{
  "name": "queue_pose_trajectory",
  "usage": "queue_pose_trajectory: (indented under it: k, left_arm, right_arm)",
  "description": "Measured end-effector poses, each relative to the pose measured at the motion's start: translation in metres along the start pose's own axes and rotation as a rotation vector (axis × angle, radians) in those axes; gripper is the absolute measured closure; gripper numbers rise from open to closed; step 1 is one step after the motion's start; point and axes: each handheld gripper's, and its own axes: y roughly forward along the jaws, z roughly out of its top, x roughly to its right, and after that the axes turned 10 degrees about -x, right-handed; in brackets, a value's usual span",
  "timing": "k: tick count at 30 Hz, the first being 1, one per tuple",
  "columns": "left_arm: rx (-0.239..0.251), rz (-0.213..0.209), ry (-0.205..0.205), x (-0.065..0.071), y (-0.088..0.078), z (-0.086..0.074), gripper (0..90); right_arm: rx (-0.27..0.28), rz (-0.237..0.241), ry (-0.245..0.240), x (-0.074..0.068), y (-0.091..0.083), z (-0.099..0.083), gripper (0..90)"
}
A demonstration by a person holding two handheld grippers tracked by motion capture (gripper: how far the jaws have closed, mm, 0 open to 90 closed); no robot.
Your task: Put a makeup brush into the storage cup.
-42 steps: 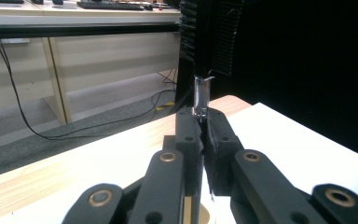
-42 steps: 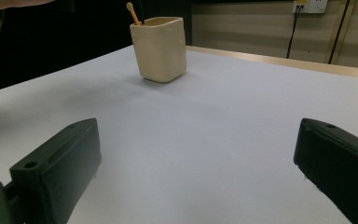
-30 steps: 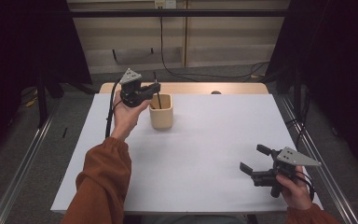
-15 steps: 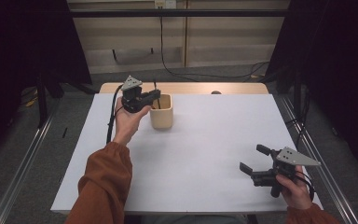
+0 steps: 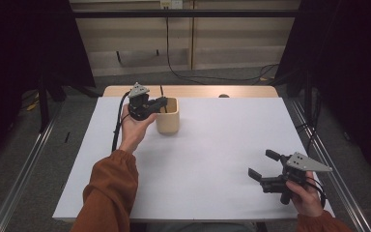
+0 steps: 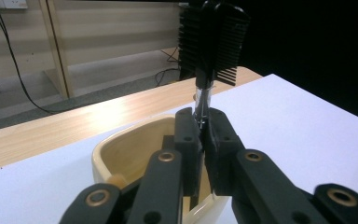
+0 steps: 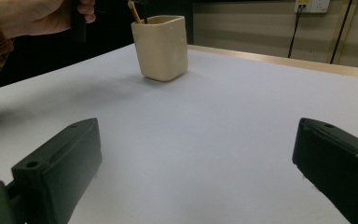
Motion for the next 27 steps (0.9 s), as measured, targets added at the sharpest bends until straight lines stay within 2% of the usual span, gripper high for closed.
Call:
queue_pose_trajectory:
  k: [3, 7, 11, 14, 17, 20, 26, 27]
  left_arm:
    - [0.004, 0.0, -0.001, 0.0012, 0.0012, -0.0012, 81.1]
    - [0.002, 0.008, 0.001, 0.0027, 0.0031, -0.0021, 72.6]
    - [0.007, 0.025, -0.002, 0.0031, 0.003, -0.0022, 62.5]
    - [0.021, 0.043, -0.007, 0.0035, 0.0019, -0.0017, 50.7]
    - [0.027, 0.04, -0.005, 0.0029, 0.0012, -0.0016, 45.2]
    - [0.033, 0.032, -0.005, 0.0022, 0.0005, -0.0016, 43.9]
    - [0.057, 0.039, -0.011, 0.0009, -0.0003, -0.0002, 29.3]
    - [0.058, 0.04, -0.022, 0.0008, -0.0001, -0.0003, 25.8]
  right_arm:
    - [0.0, 0.002, -0.001, -0.0001, 0.0, 0.0, 0.6]
    - [0.0, 0.003, -0.003, -0.0002, 0.0, 0.0, 0.6]
    - [0.0, 0.003, -0.002, -0.0001, -0.0002, 0.0, 0.7]
    - [-0.001, 0.003, -0.002, -0.0001, 0.0, 0.0, 0.7]
    - [0.001, 0.004, -0.003, 0.0, -0.0001, 0.0, 0.7]
    - [0.0, 0.002, 0.0, 0.0002, -0.0002, -0.0001, 0.6]
    - [-0.002, 0.001, 0.001, 0.0012, -0.0004, -0.0002, 0.5]
    - [-0.001, 0.004, 0.003, 0.0014, -0.0002, -0.0003, 0.5]
